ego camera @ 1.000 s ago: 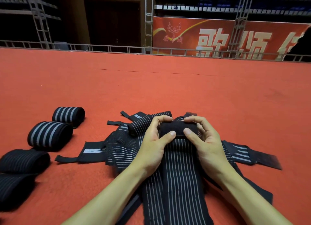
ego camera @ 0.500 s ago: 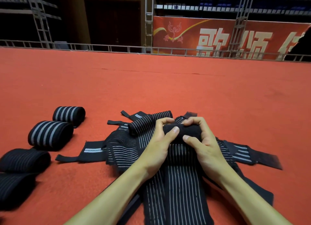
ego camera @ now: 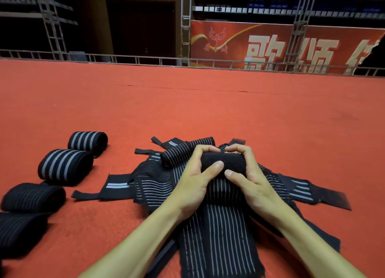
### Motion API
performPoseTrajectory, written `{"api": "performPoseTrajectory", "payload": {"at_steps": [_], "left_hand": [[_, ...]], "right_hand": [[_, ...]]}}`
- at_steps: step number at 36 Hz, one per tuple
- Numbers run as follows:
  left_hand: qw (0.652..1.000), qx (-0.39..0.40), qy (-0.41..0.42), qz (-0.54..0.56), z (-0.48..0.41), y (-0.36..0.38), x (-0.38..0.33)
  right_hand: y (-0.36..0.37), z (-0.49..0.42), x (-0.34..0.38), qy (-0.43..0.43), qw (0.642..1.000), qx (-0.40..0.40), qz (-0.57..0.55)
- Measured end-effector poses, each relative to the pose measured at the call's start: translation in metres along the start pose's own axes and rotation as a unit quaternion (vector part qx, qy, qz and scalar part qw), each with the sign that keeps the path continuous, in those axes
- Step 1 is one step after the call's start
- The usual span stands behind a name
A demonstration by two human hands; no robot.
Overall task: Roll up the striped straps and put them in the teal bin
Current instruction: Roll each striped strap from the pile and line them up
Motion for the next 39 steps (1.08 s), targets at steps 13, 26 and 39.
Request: {"api": "performPoseTrajectory", "payload": {"at_steps": [13, 26, 39], "left_hand": [[0.984, -0.041, 0.13, -0.115, 0.003, -0.006, -0.026], [0.999, 0.004, -0.034, -0.024, -0.001, 0.002, 0.012], [0.984, -0.032, 0.119, -0.131, 0.003, -0.004, -0.021]], "right_hand": [[-0.006, -0.001, -0.012, 0.053, 0.994, -0.065, -0.066], [-0.012, 0.0, -0.008, 0.032, 0.989, -0.075, -0.125], [-0.006, 0.001, -0.02, 0.072, 0.983, -0.078, -0.148]]}}
Point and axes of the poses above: each hand's wrist, its own z-axis away from the middle knuckle, its own y-axis out of the palm, x = y × z, the point moved 10 cm from there along -z, towards the middle knuckle, and after that the axes turned 1 degree about -z, right-handed, at the moved point
